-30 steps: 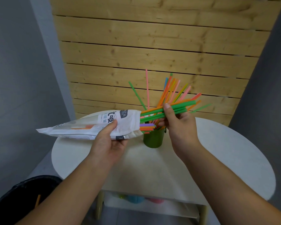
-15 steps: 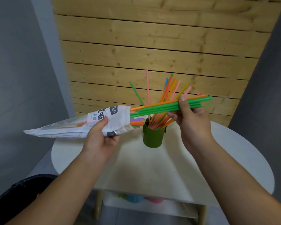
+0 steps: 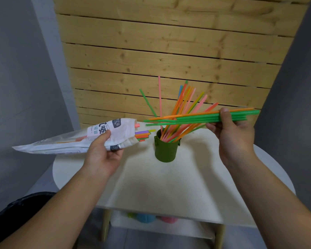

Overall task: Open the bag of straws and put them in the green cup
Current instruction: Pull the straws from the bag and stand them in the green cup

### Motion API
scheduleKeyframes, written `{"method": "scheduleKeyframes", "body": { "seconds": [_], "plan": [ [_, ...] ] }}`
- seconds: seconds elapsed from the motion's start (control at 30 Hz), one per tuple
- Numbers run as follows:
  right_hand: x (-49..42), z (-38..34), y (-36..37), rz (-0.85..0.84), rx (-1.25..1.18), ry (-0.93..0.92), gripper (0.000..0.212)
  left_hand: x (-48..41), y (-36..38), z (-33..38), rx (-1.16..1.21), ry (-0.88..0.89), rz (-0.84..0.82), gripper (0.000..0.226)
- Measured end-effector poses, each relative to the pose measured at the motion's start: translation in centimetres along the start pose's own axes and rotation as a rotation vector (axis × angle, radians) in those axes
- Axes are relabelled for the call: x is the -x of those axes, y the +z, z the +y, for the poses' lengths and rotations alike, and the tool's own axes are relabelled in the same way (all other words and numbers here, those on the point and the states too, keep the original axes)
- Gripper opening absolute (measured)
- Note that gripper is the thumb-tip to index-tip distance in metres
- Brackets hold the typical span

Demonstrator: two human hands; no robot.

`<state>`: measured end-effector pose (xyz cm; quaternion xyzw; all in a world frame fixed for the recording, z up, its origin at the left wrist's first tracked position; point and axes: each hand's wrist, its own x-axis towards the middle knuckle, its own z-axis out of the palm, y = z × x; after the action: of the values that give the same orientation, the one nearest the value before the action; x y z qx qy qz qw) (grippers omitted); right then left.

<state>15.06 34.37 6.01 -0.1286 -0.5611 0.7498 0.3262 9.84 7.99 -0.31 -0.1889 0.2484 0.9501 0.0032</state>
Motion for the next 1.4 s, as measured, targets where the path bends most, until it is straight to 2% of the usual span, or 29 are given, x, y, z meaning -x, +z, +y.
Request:
{"method": "scheduleKeyframes", "body": {
  "seconds": [0.3,0.47,0.6,0.73,0.97,1.4],
  "plan": [
    [-1.3,-0.5,-2.6,0.067,0.257,-0.128,0.018,0.3,0.3,-0.4,-0.017,0.010,-0.005,0.041],
    [-0.9,0.2,-1.5,0.015,0.449,-0.175,0.022,0.8,0.5,-1.0,-0.044,-0.009,-0.012,0.041],
    [-1.0,0.9,0.1,-0.101,0.530,-0.198,0.020,1.1,0.7,-1.6,-0.064,-0.004,-0.009,0.039],
    [-1.7,1.6,1.2,-0.199,0.505,-0.154,0.011,1.3,0.6,-1.8,-0.068,0.000,-0.013,0.039],
    [-3.6,2.6,2.2,-0.224,0.432,0.015,0.010,1.4,0.8,-1.7,-0.086,0.019,-0.010,0.040],
    [-3.7,5.6,3.2,-0.242,0.520,-0.015,0.013,1.7,1.2,-2.0,-0.099,0.013,-0.026,0.030]
  ]
}}
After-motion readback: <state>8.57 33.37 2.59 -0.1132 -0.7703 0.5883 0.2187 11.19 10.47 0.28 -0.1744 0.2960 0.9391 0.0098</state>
